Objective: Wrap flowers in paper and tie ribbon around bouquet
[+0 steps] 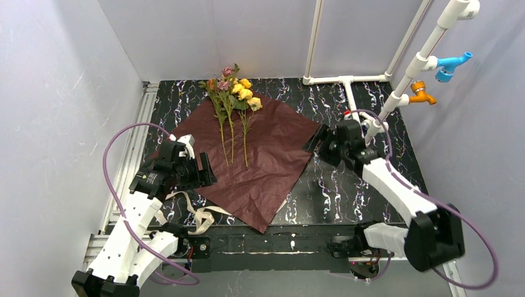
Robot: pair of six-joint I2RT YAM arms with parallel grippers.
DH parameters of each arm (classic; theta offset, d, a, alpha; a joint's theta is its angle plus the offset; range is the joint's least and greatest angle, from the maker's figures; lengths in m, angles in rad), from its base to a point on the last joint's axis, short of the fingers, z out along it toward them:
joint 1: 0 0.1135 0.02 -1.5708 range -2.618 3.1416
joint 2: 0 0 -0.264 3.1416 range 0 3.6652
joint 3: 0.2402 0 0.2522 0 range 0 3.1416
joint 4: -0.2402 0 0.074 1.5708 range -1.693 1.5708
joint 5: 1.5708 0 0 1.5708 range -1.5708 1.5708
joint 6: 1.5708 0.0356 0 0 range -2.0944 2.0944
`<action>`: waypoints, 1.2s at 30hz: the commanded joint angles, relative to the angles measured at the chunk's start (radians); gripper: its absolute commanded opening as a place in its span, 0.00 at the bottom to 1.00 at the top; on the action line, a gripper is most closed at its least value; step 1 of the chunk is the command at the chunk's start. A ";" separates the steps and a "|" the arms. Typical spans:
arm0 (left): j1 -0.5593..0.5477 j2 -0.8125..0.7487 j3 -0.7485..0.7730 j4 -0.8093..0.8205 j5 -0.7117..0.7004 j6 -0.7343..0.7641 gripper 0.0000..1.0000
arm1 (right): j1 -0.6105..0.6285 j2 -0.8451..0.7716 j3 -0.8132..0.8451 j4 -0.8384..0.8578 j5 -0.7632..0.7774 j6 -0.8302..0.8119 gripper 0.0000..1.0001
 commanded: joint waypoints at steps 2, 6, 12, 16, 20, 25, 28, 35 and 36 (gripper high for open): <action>-0.005 -0.062 -0.027 0.058 -0.018 0.027 0.73 | 0.172 -0.220 -0.204 -0.004 -0.014 0.279 0.88; -0.006 -0.114 -0.033 0.064 -0.043 0.035 0.74 | 0.369 -0.291 -0.297 0.029 0.072 0.452 0.82; -0.006 -0.164 -0.044 0.071 -0.066 0.035 0.74 | 0.714 -0.243 -0.370 0.121 0.252 0.679 0.79; -0.005 -0.168 -0.043 0.069 -0.072 0.035 0.74 | 0.856 -0.163 -0.369 0.174 0.325 0.749 0.76; -0.006 -0.177 -0.044 0.069 -0.073 0.034 0.74 | 0.905 -0.090 -0.360 0.219 0.333 0.761 0.72; -0.006 -0.183 -0.046 0.069 -0.076 0.034 0.74 | 0.919 -0.029 -0.352 0.251 0.326 0.758 0.66; -0.005 -0.187 -0.046 0.068 -0.080 0.032 0.74 | 0.922 -0.002 -0.353 0.300 0.317 0.757 0.60; -0.005 -0.183 -0.046 0.068 -0.083 0.032 0.74 | 0.922 0.059 -0.332 0.355 0.286 0.738 0.36; -0.005 -0.183 -0.046 0.068 -0.083 0.032 0.74 | 0.922 0.069 -0.319 0.351 0.281 0.729 0.28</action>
